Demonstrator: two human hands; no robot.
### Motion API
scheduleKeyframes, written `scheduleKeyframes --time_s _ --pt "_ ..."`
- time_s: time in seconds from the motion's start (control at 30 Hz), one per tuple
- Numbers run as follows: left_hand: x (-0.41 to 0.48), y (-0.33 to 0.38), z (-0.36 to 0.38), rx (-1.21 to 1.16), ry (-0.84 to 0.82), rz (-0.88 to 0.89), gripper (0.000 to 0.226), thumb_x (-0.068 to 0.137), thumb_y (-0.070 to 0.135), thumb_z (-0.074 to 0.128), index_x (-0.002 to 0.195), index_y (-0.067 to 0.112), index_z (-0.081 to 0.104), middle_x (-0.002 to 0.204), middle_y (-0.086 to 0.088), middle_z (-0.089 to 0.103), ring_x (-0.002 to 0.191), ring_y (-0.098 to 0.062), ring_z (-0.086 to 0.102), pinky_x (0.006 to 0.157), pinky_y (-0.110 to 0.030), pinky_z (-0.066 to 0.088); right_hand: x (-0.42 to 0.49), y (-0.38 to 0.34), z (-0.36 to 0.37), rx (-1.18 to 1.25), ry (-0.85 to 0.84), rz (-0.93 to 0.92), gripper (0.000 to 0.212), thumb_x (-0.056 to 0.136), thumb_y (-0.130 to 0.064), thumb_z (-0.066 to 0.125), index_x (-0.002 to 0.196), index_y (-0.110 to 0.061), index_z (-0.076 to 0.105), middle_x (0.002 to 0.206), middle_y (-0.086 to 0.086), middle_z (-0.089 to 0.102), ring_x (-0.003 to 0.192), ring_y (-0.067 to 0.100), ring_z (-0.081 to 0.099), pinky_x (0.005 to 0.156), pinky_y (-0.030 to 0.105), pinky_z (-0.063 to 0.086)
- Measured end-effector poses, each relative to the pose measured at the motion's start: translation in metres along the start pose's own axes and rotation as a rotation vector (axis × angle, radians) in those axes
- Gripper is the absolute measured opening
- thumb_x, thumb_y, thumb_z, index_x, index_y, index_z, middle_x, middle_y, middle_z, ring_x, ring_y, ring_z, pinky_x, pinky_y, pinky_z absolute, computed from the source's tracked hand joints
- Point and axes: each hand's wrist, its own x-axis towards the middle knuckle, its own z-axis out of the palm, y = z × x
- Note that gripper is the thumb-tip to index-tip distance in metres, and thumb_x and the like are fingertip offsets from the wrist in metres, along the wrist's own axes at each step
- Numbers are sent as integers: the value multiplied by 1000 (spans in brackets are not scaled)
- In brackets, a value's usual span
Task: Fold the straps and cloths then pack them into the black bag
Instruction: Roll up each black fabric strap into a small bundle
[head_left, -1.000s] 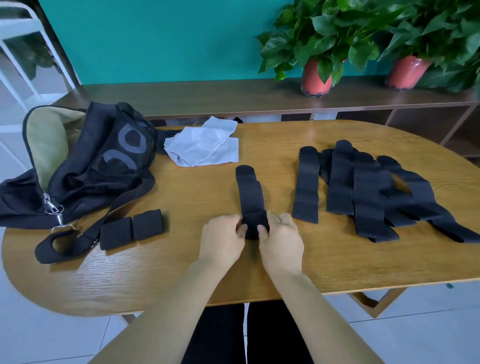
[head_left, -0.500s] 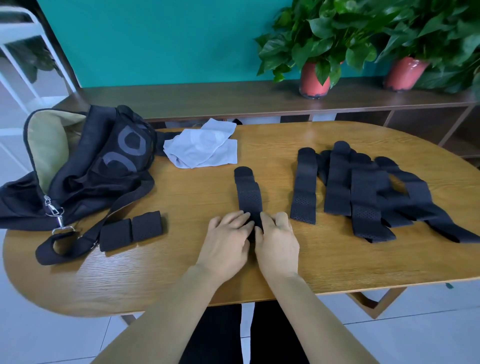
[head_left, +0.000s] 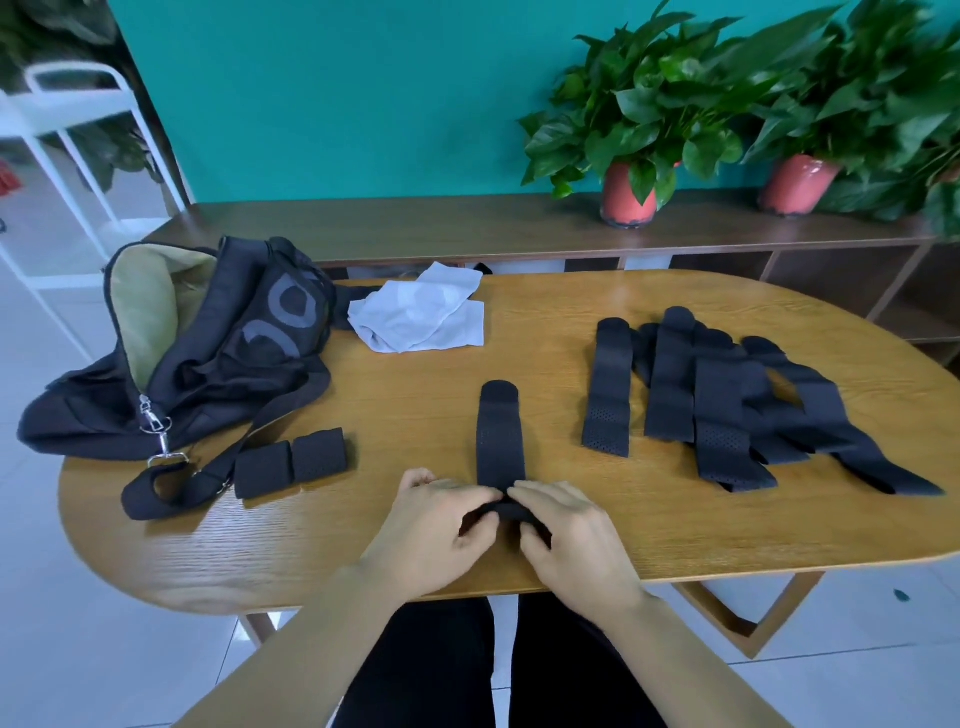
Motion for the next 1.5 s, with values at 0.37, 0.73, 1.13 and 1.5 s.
scheduleKeyframes --time_s 0.37,0.73,1.13,1.5 --pt "22 0 27 -221 231 -329 7 90 19 61 85 21 65 71 8 66 67 -12 62 69 -40 52 32 -6 20 81 144 479 19 93 -20 56 82 -6 61 82 2 51 67 14 47 59 21 34" --pt "30 15 24 -16 122 -381 26 97 25 48 120 21 60 75 13 39 78 -11 46 79 -33 44 38 -13 23 -130 64 481 39 99 -26 44 138 -18 46 126 3 50 87 18 62 68 19 42" --pt "29 11 22 55 84 -390 51 100 31 42 149 24 29 117 1 47 105 -14 53 88 -27 41 38 -9 35 -232 225 292 18 71 -7 80 85 -13 71 75 2 51 39 9 35 33 19 36" --pt "32 -3 24 138 -23 -262 47 101 26 35 148 29 32 149 11 32 131 -16 31 97 -32 36 36 -9 41 -279 221 287 20 70 -4 79 87 -12 70 83 5 57 50 16 54 36 23 44"
